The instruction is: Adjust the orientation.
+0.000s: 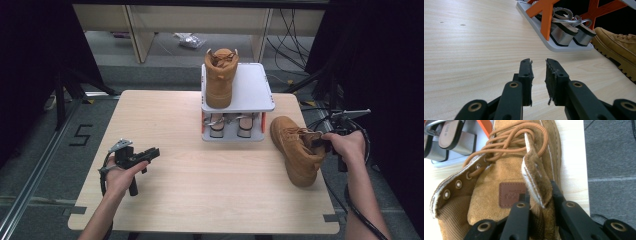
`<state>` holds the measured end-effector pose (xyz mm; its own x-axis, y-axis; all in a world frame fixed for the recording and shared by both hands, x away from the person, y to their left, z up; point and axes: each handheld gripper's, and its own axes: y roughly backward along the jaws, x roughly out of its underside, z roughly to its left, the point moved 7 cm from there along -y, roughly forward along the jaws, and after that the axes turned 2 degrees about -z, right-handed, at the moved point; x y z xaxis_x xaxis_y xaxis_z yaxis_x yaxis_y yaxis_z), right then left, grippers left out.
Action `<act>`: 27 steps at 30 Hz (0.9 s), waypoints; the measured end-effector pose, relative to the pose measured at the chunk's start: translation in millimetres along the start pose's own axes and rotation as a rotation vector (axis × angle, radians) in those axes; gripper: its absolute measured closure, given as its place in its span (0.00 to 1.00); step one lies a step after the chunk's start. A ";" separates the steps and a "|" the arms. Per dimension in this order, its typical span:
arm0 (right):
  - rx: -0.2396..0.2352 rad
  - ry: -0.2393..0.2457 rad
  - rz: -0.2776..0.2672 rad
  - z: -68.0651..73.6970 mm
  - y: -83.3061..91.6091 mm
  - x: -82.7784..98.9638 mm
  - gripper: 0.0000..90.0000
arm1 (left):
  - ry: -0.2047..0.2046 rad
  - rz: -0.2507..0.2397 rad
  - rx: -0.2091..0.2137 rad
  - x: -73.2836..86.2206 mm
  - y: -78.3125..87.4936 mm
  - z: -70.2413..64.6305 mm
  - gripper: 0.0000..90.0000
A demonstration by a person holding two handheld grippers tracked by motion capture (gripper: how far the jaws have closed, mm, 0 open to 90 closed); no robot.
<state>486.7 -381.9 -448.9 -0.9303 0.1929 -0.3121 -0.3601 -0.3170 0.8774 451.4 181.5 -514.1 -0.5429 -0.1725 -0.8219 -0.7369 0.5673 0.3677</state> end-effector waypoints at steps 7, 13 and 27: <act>-0.023 -0.041 0.002 2.0 0.3 0.5 0.92 | 0.001 -0.003 0.002 -0.6 0.6 0.3 0.82; -0.035 -0.058 0.000 1.6 0.3 0.1 0.92 | 0.002 -0.006 0.000 -0.9 1.3 1.6 0.82; -0.087 -0.098 -0.008 2.7 2.8 -1.5 0.93 | 0.008 -0.005 -0.006 -0.6 1.7 3.2 0.82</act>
<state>487.3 -380.5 -445.0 -0.9176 0.2841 -0.2780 -0.3759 -0.3933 0.8390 451.8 185.2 -514.4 -0.5424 -0.1818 -0.8202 -0.7419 0.5619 0.3660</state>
